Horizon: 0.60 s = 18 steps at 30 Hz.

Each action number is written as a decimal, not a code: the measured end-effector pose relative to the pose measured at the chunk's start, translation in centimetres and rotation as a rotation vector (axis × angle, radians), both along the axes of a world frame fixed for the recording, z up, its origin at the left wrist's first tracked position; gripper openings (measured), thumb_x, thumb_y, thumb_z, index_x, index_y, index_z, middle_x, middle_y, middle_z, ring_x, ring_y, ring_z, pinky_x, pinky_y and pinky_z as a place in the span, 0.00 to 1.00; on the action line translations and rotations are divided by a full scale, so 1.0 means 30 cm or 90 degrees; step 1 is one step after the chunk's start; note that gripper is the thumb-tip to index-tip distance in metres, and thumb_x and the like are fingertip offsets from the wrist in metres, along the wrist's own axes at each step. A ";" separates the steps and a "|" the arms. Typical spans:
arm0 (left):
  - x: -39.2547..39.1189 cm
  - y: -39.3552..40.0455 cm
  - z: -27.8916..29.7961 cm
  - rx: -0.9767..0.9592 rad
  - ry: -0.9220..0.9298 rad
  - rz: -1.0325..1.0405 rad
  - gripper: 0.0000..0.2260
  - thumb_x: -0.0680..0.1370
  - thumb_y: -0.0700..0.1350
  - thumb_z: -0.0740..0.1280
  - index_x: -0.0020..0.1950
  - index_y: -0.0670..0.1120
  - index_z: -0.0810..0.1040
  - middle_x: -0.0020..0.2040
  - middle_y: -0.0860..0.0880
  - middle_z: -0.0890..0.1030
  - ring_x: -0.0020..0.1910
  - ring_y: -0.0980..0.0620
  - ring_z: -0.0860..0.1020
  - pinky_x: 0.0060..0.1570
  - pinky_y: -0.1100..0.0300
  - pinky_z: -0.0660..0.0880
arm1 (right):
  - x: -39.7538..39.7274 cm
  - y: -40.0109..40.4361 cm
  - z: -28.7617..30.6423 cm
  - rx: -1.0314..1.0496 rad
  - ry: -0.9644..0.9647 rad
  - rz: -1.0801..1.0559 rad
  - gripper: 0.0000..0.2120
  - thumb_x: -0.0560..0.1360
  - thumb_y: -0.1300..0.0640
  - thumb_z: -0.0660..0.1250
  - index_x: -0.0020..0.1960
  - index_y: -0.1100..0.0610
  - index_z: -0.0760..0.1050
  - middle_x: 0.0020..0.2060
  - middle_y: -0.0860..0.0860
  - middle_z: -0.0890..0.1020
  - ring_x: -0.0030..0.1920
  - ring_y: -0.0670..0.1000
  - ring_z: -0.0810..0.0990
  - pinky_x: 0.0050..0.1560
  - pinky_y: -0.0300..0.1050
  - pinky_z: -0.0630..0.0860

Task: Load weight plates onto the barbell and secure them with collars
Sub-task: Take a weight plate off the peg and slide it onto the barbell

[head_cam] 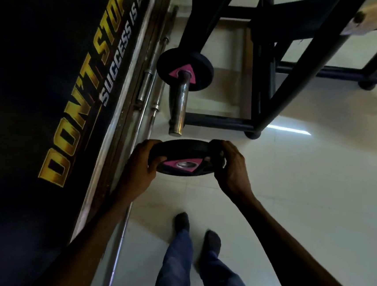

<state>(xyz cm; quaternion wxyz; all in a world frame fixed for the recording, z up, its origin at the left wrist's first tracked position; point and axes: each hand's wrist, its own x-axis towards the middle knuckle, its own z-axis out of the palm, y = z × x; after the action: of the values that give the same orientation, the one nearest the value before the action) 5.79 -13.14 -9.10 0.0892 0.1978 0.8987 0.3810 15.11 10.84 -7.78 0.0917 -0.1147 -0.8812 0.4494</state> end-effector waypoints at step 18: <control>0.381 0.416 0.540 0.148 0.026 -0.291 0.22 0.82 0.59 0.62 0.70 0.47 0.74 0.65 0.48 0.78 0.64 0.53 0.76 0.57 0.69 0.74 | 0.680 0.221 0.532 0.071 0.166 -0.300 0.26 0.69 0.70 0.62 0.64 0.53 0.75 0.56 0.46 0.80 0.57 0.48 0.79 0.54 0.35 0.74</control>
<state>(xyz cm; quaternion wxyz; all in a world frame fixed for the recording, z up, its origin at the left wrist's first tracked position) 17.21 -0.66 7.09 0.1312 0.4123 0.7827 0.4475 35.52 17.47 8.19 0.3123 -0.2529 -0.8342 0.3777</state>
